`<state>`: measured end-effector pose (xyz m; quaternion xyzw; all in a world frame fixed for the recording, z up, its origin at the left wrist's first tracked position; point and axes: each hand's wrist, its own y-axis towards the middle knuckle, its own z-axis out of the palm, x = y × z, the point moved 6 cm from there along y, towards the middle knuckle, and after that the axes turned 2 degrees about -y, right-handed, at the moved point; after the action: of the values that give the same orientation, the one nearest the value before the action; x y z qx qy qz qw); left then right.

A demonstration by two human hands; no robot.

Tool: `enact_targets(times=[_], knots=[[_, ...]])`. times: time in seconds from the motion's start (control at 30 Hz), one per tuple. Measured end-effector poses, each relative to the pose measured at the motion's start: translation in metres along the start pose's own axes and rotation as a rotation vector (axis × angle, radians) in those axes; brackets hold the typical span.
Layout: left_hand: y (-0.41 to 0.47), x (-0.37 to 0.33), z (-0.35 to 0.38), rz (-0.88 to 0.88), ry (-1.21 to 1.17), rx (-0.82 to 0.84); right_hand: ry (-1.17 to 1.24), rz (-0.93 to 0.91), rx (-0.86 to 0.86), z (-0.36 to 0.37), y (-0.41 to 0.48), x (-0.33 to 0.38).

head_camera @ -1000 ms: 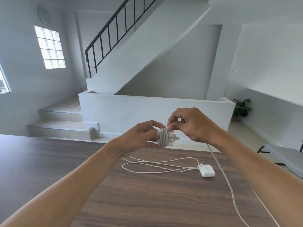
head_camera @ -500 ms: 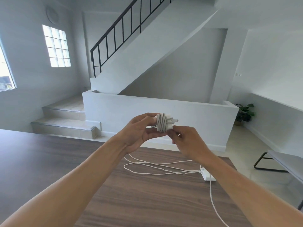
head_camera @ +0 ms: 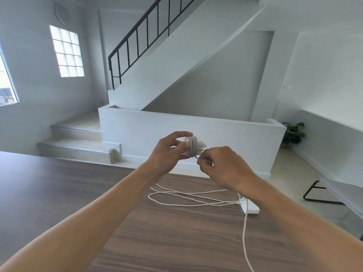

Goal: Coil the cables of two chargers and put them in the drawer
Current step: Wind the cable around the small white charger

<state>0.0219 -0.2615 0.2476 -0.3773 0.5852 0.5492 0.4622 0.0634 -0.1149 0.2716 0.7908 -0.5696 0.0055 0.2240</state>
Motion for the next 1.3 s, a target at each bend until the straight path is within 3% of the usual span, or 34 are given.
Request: enact_targets(times=[0.2,0.57,0.87,1.07,1.3], knots=[[0.0,0.009,-0.001,-0.012,0.036,0.034,-0.085,-0.1,-0.056,-0.027,0.007,0.004],[-0.002,-0.003,0.004,-0.066,0.056,0.234,0.035,-0.215,-0.174,-0.038,0.016,-0.006],[-0.014,0.004,0.014,-0.181,-0.231,0.461,0.46,-0.093,-0.016,-0.025,0.025,-0.032],[-0.009,-0.004,0.017,-0.175,-0.391,0.406,0.693,-0.013,-0.015,-0.003,0.024,-0.036],[-0.006,-0.002,0.015,-0.177,-0.487,0.302,0.624,0.066,-0.029,0.025,0.008,-0.039]])
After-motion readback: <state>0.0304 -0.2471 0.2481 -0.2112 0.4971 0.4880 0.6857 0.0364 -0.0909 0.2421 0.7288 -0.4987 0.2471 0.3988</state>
